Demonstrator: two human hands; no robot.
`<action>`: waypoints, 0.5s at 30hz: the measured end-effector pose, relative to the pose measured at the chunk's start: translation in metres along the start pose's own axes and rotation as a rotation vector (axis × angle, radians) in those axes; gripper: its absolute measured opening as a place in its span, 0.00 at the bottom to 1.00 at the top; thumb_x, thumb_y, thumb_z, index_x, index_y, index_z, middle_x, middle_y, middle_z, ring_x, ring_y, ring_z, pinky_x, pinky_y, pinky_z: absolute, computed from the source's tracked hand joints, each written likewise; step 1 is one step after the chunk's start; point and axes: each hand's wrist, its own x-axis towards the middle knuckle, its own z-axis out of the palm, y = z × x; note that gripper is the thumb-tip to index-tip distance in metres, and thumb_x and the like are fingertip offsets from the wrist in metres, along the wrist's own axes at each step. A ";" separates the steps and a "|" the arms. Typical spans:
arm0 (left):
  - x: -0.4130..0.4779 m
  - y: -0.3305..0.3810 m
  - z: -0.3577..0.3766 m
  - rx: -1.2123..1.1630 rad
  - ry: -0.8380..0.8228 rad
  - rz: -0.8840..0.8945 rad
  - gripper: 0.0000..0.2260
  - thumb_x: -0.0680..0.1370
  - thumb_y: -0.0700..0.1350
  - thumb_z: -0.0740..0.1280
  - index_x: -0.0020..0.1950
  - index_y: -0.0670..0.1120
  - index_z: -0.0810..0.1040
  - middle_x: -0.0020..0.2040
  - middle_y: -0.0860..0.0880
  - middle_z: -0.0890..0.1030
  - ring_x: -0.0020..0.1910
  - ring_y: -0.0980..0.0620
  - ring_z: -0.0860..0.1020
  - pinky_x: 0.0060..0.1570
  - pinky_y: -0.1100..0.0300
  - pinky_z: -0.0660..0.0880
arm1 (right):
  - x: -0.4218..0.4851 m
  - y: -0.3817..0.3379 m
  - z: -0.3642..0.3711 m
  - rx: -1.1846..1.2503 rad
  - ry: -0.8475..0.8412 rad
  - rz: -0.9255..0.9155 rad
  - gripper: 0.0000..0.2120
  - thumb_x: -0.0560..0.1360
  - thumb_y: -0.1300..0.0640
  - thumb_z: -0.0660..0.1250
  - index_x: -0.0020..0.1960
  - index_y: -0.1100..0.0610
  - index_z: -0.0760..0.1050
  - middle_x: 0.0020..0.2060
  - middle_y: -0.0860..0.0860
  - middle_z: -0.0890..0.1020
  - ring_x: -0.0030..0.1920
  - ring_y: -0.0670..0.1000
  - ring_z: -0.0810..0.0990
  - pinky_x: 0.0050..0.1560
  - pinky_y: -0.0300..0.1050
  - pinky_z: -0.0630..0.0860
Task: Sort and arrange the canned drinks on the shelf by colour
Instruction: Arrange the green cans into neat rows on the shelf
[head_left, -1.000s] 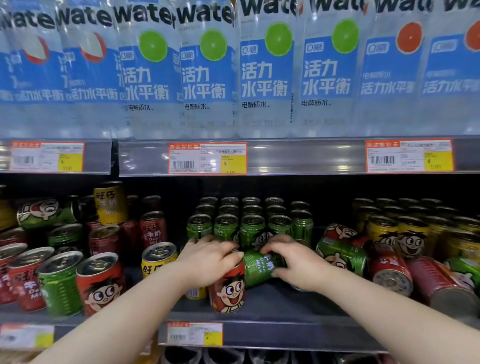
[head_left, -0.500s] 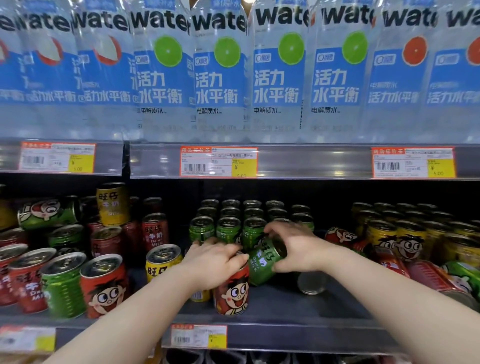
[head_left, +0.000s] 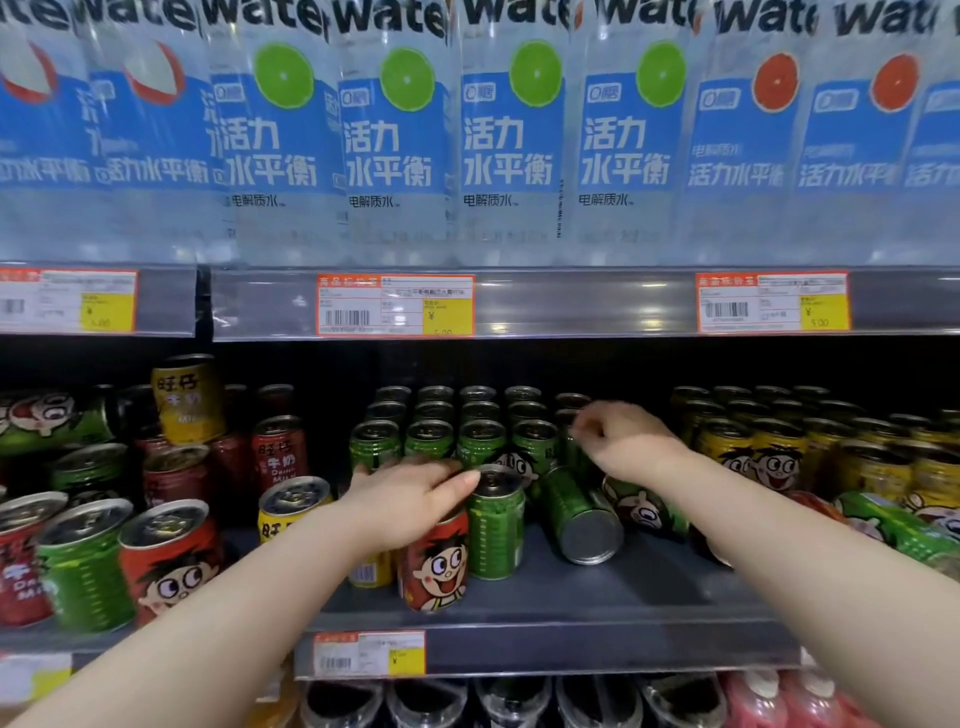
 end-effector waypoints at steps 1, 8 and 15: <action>0.003 0.006 -0.001 -0.006 0.011 -0.001 0.28 0.76 0.67 0.45 0.72 0.59 0.62 0.75 0.51 0.62 0.74 0.48 0.59 0.72 0.43 0.51 | -0.002 0.005 0.000 -0.117 -0.051 0.039 0.19 0.77 0.44 0.58 0.62 0.53 0.73 0.62 0.53 0.76 0.60 0.55 0.76 0.57 0.45 0.73; 0.019 0.030 0.013 0.132 -0.063 0.159 0.30 0.75 0.67 0.54 0.74 0.63 0.48 0.78 0.52 0.52 0.75 0.47 0.56 0.71 0.45 0.58 | -0.016 0.007 0.048 -0.005 -0.280 0.155 0.38 0.70 0.31 0.60 0.70 0.55 0.63 0.66 0.55 0.73 0.63 0.56 0.74 0.58 0.43 0.72; 0.020 0.029 0.016 0.191 -0.079 0.157 0.29 0.77 0.63 0.56 0.74 0.63 0.46 0.78 0.52 0.51 0.74 0.45 0.58 0.69 0.46 0.61 | -0.033 0.019 0.059 0.405 -0.225 0.171 0.35 0.68 0.46 0.71 0.71 0.51 0.62 0.52 0.47 0.74 0.52 0.48 0.73 0.53 0.39 0.72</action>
